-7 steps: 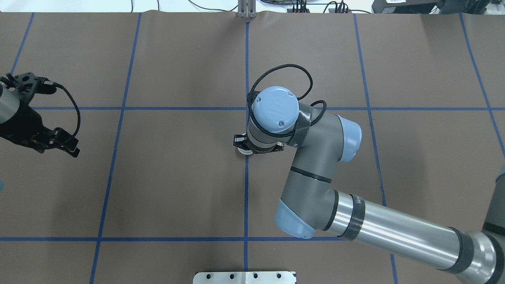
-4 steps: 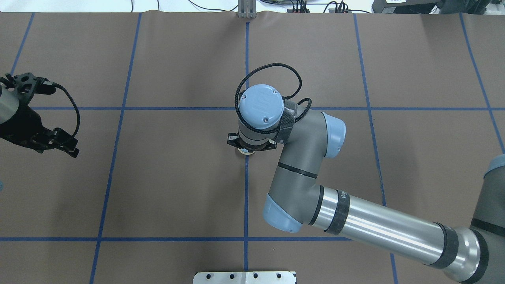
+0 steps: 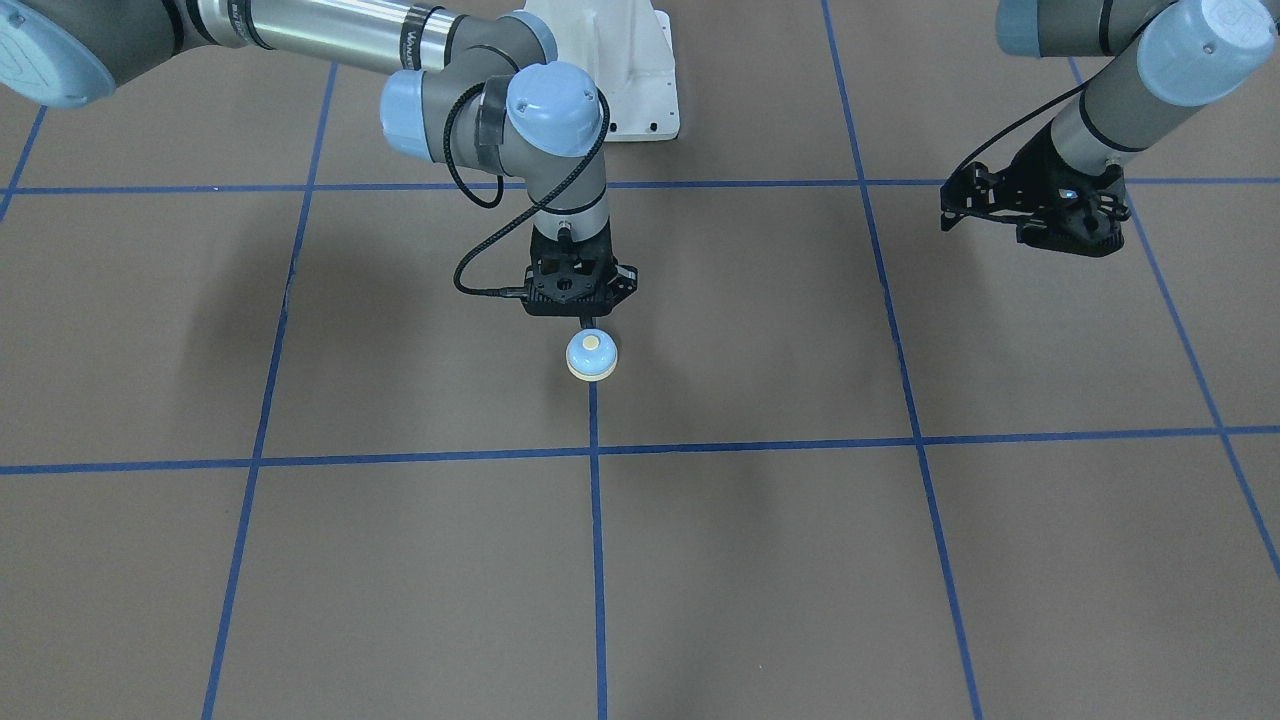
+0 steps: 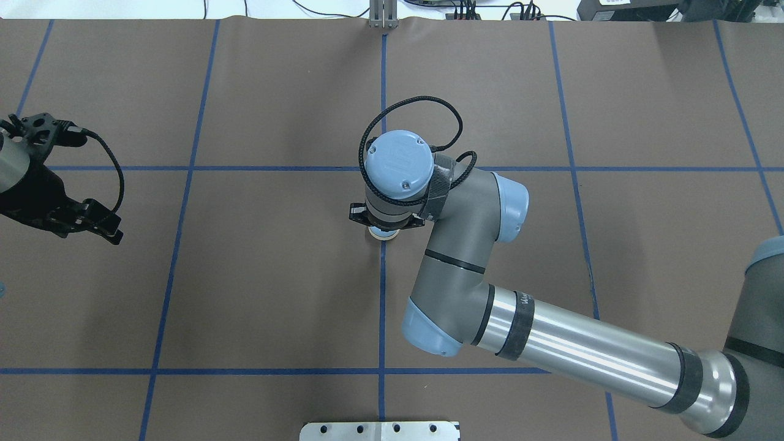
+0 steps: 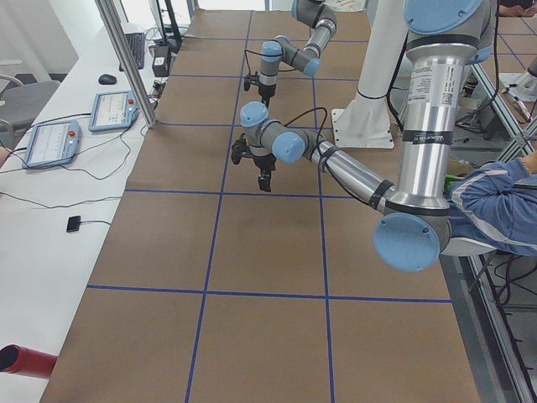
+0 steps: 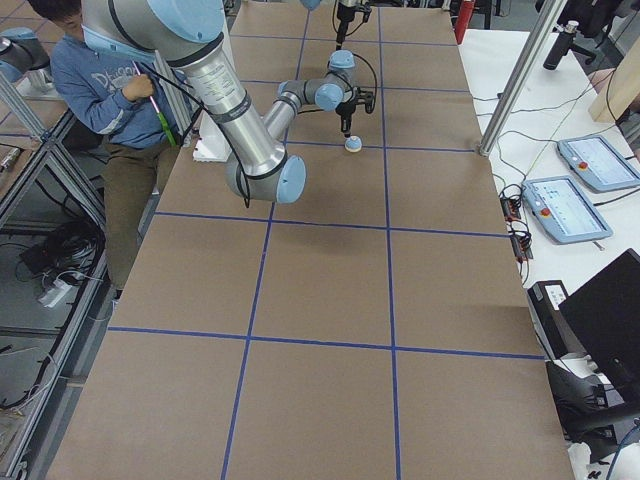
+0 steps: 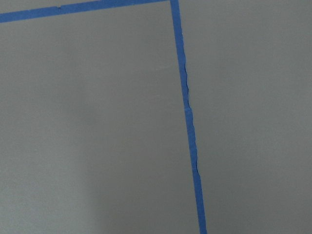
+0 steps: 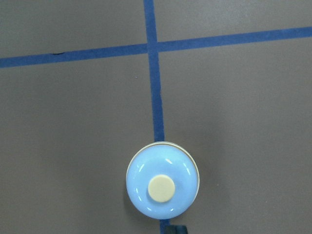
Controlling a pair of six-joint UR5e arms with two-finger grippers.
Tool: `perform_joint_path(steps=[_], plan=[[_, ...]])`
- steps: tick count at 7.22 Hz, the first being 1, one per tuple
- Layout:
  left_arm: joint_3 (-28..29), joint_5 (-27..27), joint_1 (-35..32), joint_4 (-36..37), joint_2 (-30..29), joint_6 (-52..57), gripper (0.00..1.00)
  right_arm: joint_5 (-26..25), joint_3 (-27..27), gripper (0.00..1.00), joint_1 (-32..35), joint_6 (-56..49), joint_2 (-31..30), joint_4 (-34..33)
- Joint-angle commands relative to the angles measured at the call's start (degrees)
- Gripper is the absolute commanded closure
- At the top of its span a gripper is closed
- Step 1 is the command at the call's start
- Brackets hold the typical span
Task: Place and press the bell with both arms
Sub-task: 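Press down on the bell's cream button with the right gripper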
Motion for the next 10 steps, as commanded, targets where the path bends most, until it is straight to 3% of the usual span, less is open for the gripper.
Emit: perform_joint_path(steps=[1,10], plan=[[0.0,0.0,0.1,0.0,0.0,-0.1,0.01,-0.2,-1.1,1.0,0.4,-0.2,0.8,0.3],[0.0,0.0,0.1,0.0,-0.1,-0.1,0.01,-0.1,-2.9,1.0,0.4,-0.4,1.0,0.5]])
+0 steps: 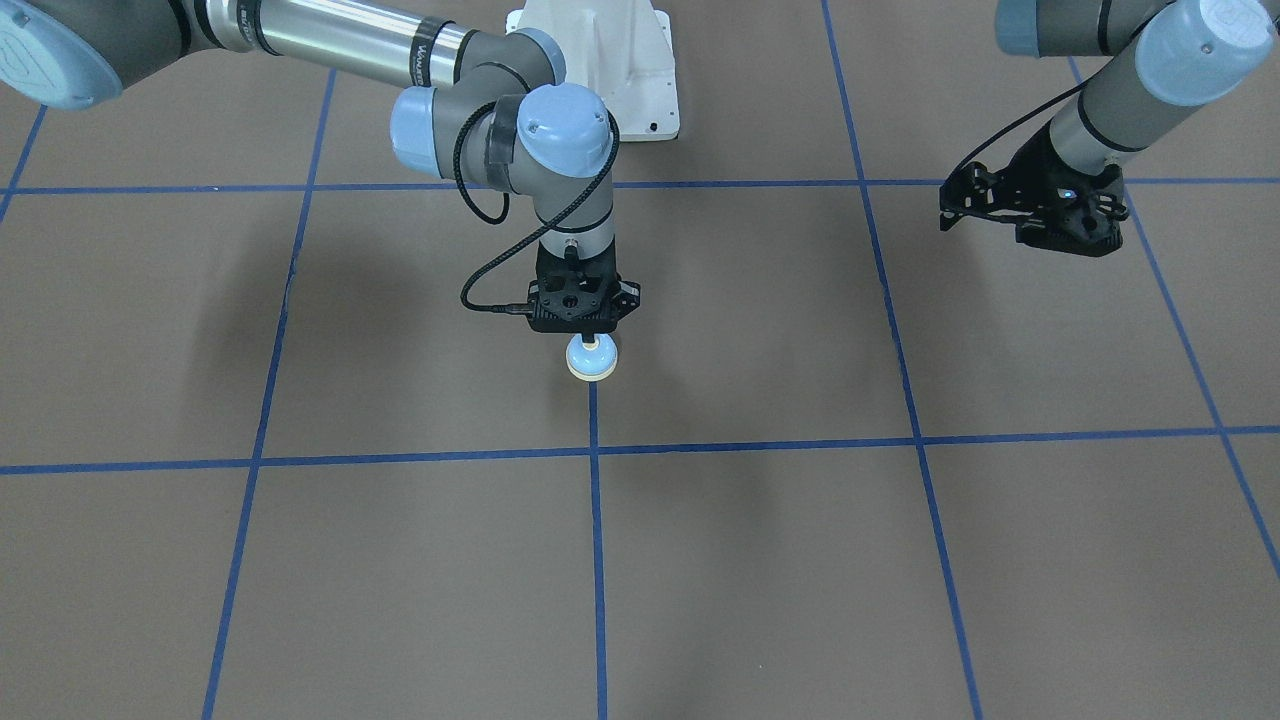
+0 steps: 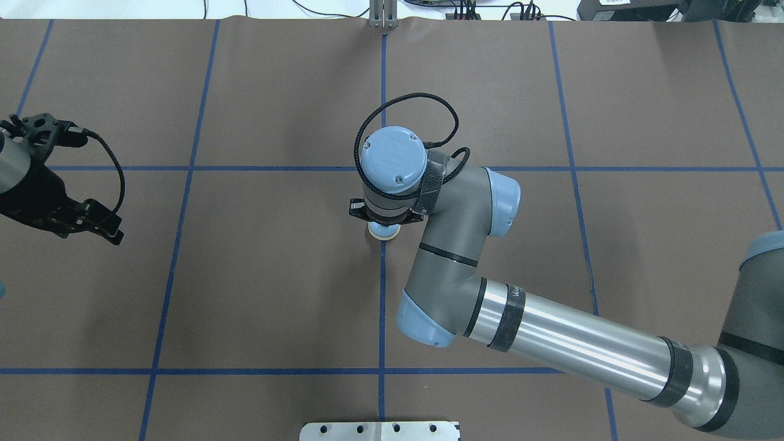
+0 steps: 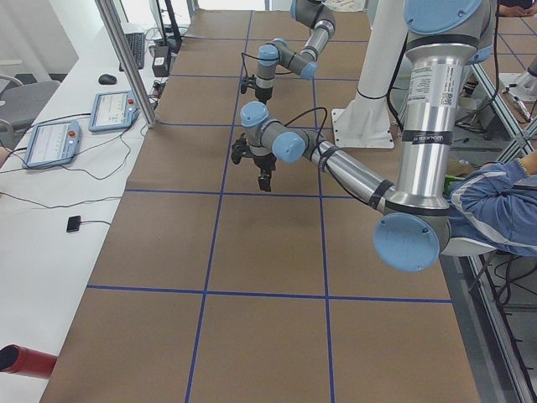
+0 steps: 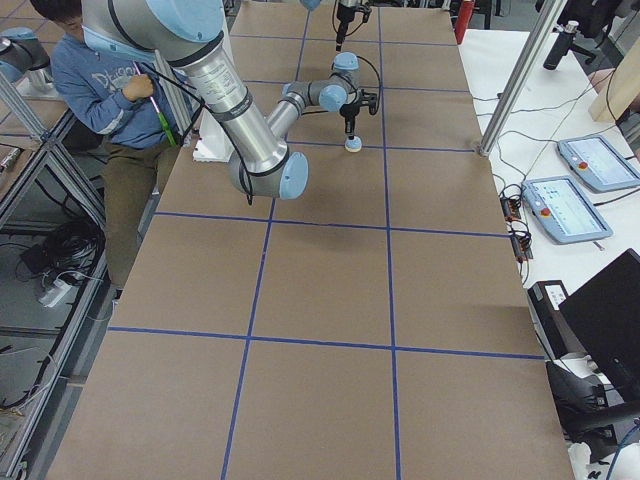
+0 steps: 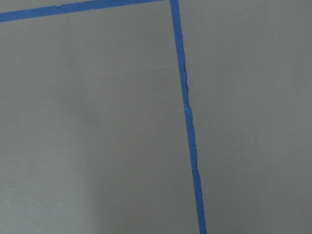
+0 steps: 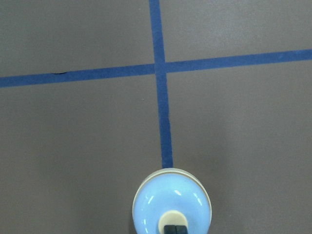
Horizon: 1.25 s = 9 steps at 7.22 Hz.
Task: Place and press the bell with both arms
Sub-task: 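Press down on the bell's cream button with the right gripper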
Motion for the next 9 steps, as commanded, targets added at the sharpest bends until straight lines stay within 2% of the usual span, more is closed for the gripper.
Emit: perform_joint_path(steps=[1,5,6,7,8,9], plan=[[0.0,0.0,0.0,0.0,0.0,0.0,0.01,0.0,-0.2,1.0,0.0,0.0,0.1,0.1],[0.0,0.0,0.0,0.0,-0.3,-0.1,0.01,1.0,0.5,1.0,0.7,0.2,1.3,-0.1],[0.0,0.0,0.0,0.0,-0.2,-0.1,0.01,4.5,2.5,1.0,3.1,0.2,0.9,-0.4],[0.0,-0.1,-0.1,0.0,-0.2,-0.1,0.01,6.9,7.0,1.0,5.3,0.1,-1.7,-2.7],[-0.2,-0.3,-0.1,0.0,0.0,-0.1,0.01,7.5,15.0,1.0,6.8,-1.7,-8.0,-5.3],[-0.6,-0.4,-0.3,0.0,0.1,0.0,0.01,10.3,22.0,1.0,10.2,-6.1,-15.0,-5.7]])
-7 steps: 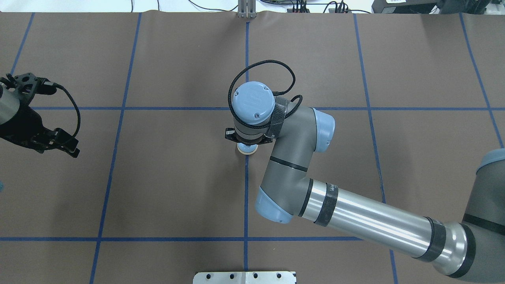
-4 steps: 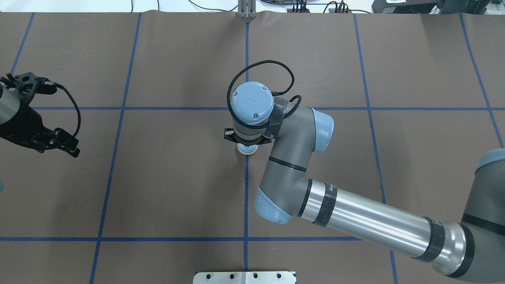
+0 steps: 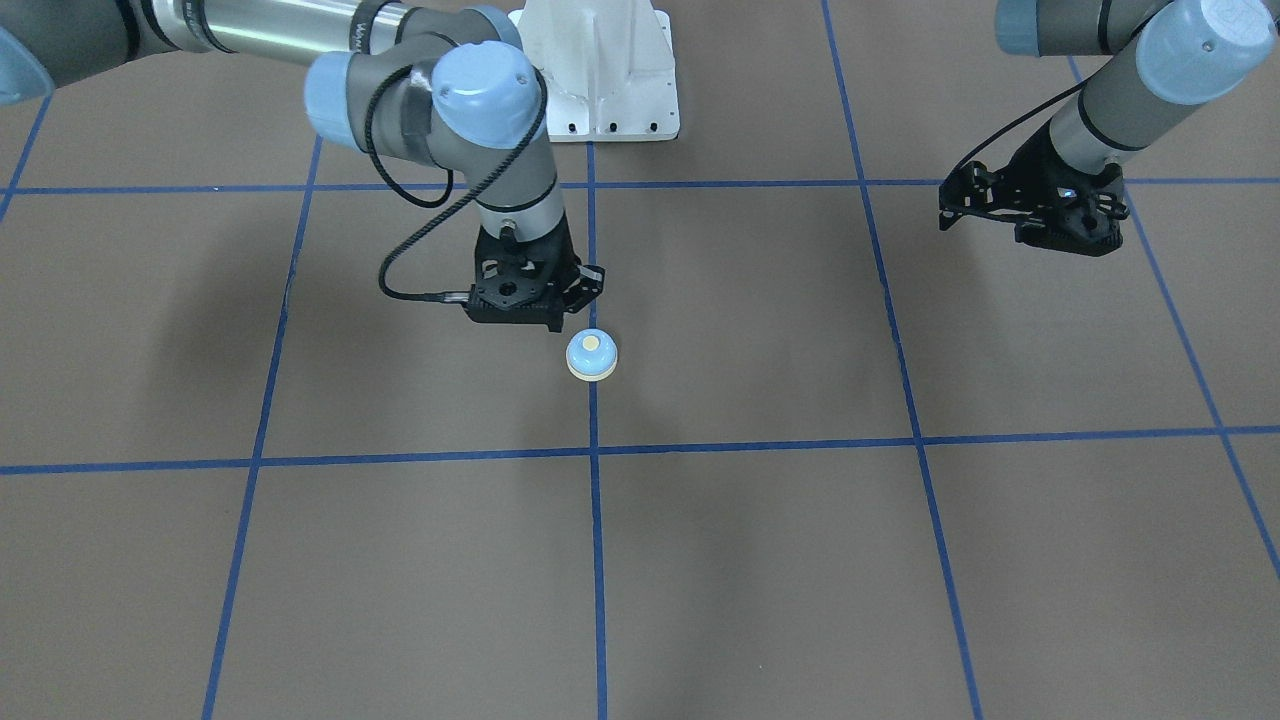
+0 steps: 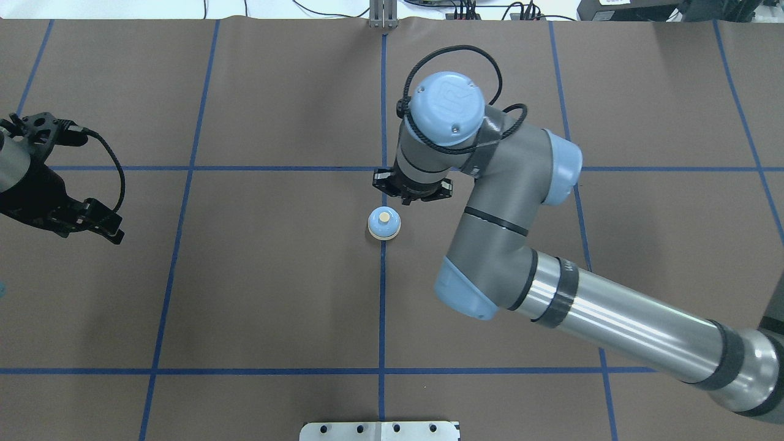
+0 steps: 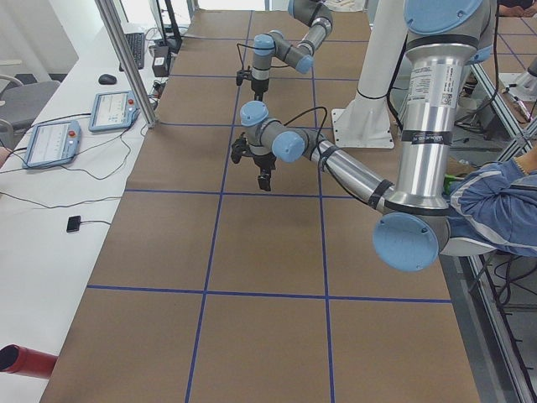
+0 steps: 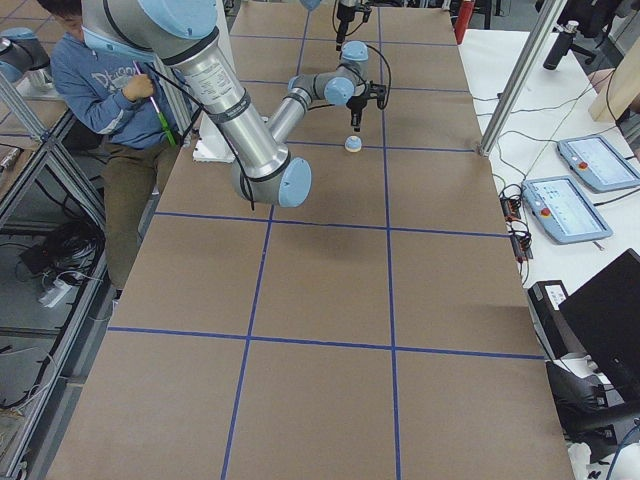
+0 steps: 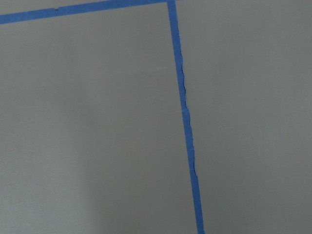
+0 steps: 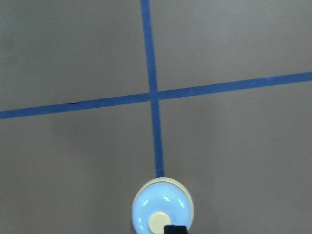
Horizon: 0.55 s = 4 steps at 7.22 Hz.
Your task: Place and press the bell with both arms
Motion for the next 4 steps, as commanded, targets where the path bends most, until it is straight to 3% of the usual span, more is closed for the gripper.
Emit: perform_joint_path(steps=[1,2,3,4], plan=[[-0.5,-0.3,-0.5,-0.1,0.2,0.2,0.01,6.9,12.8,1.0,7.6,-8.0,-13.6,-1.3],[-0.7,-0.3,-0.8,-0.1,0.2,0.2,0.01,9.7,16.6,1.0,11.6,-13.6,-19.9,-1.3],[-0.7,-0.3,-2.0,-0.1,0.8,2.2,0.01,12.1,19.9,0.9,16.1,-21.3,-26.9,-1.2],[-0.6,-0.6,-5.1,-0.4,3.6,7.9,0.01,14.7,21.3,0.24,21.4,-28.2,-32.8,-1.0]])
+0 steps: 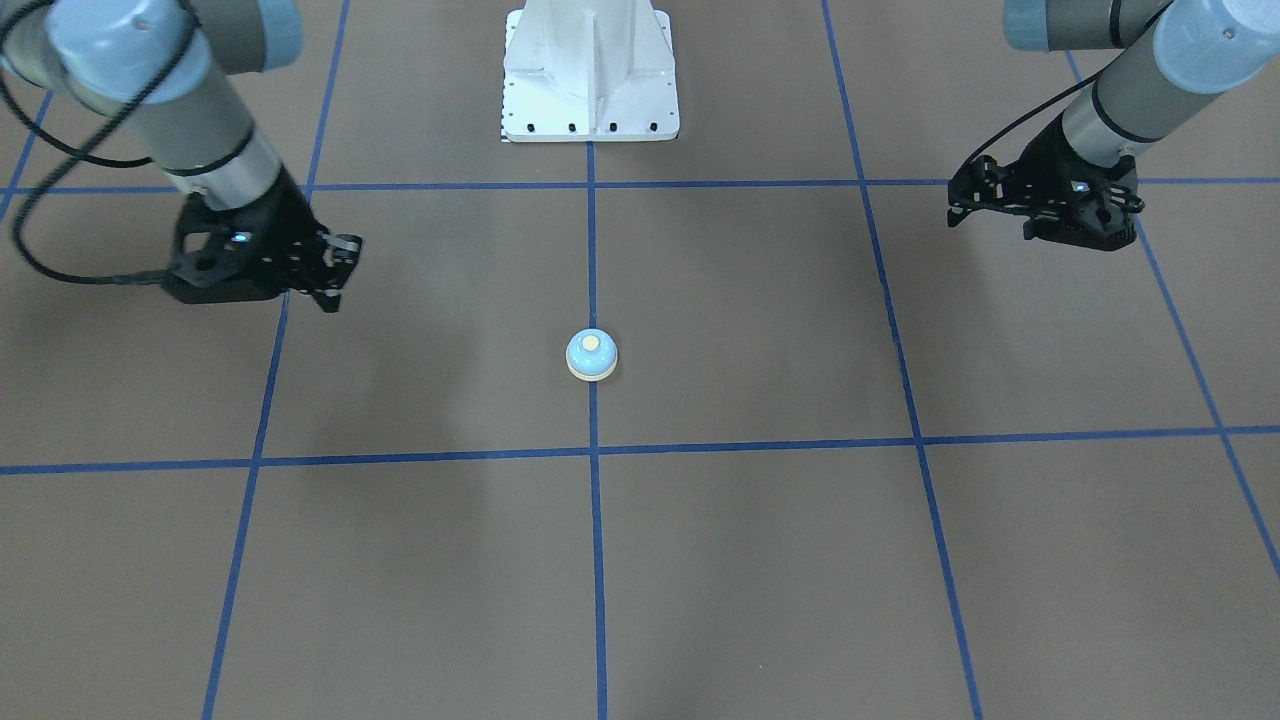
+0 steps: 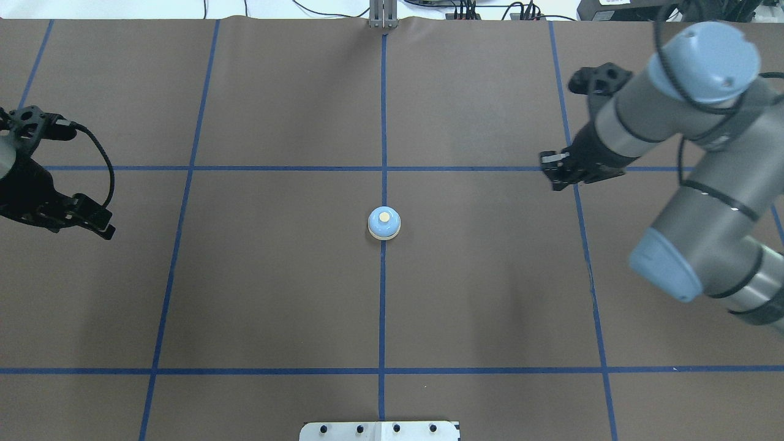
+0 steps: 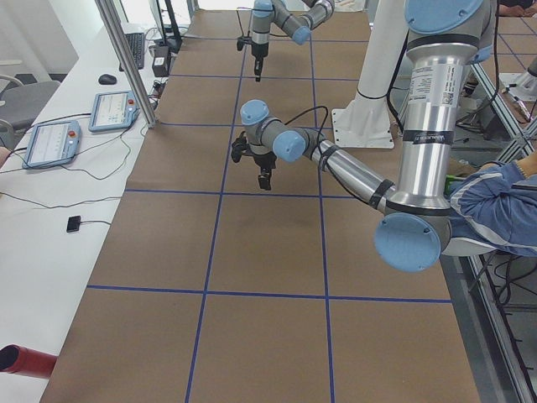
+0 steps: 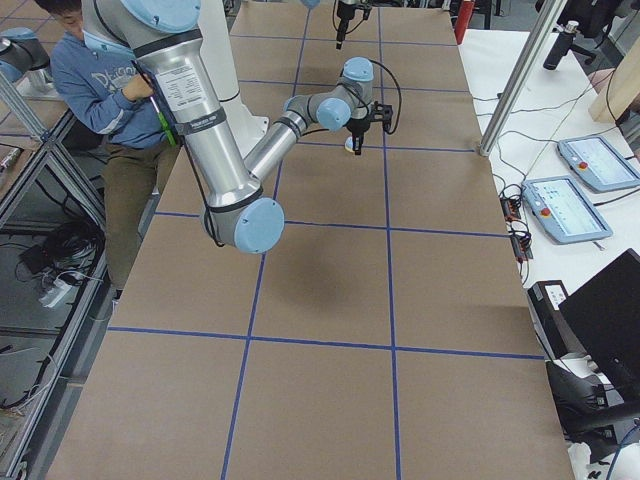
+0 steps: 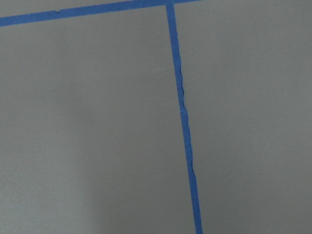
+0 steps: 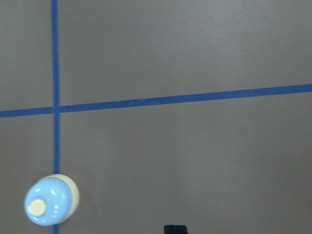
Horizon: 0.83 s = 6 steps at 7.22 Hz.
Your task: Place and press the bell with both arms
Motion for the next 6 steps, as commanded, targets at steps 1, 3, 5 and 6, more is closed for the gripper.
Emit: perform_joint_path(steps=[1,3,5,6], plan=[[0.1,-0.8,-6.3,-0.3,4.9,11.2,0.01,3.6,5.6,0.0,11.0,-14.5,-14.5,0.6],[3.0,-4.2,-15.7,-0.4,9.7,25.8,0.01,8.3,2.4,0.0,23.8,-36.5,-21.3,0.1],[9.9,-4.6,-28.8,-0.4,13.0,45.6,0.01,13.4,-6.2,0.0,34.6,-52.6,-21.9,-0.1],[14.9,-4.6,-33.8,-0.1,12.9,52.9,0.01,13.5,-6.5,0.0,35.9,-53.6,-23.5,0.0]])
